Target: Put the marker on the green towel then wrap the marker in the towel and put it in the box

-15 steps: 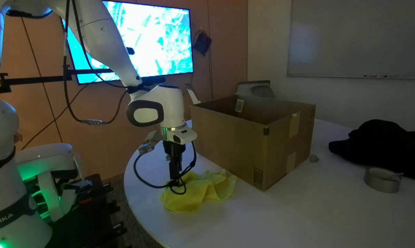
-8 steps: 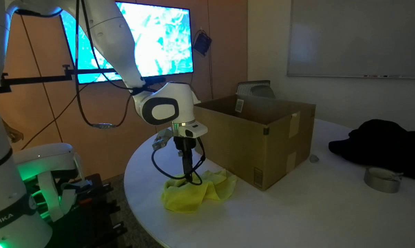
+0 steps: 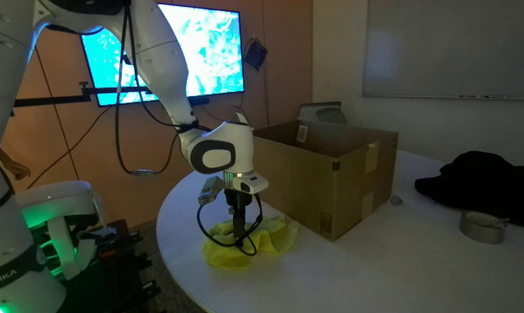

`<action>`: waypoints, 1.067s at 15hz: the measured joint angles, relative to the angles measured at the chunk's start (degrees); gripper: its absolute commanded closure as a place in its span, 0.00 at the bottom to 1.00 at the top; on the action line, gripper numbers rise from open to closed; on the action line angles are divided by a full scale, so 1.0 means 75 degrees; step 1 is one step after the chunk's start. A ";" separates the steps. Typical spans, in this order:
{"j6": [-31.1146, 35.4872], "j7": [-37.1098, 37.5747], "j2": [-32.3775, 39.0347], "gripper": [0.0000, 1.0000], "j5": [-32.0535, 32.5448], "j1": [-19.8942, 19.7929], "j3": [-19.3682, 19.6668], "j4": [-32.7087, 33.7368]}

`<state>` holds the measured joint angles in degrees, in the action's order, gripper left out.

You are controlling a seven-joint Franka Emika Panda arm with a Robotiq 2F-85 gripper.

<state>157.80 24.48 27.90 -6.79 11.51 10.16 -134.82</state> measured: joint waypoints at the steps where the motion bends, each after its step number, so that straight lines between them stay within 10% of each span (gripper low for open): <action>1: -0.0057 -0.0003 0.0120 0.10 0.0000 -0.0092 -0.0091 0.0062; 10: -0.0810 -0.0115 0.0374 0.87 0.0000 -0.0413 -0.0525 0.0480; 16: -0.0913 -0.0137 0.0091 0.90 0.0000 -0.0407 -0.0713 0.0485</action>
<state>150.95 23.45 28.58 -6.79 8.45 4.81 -131.18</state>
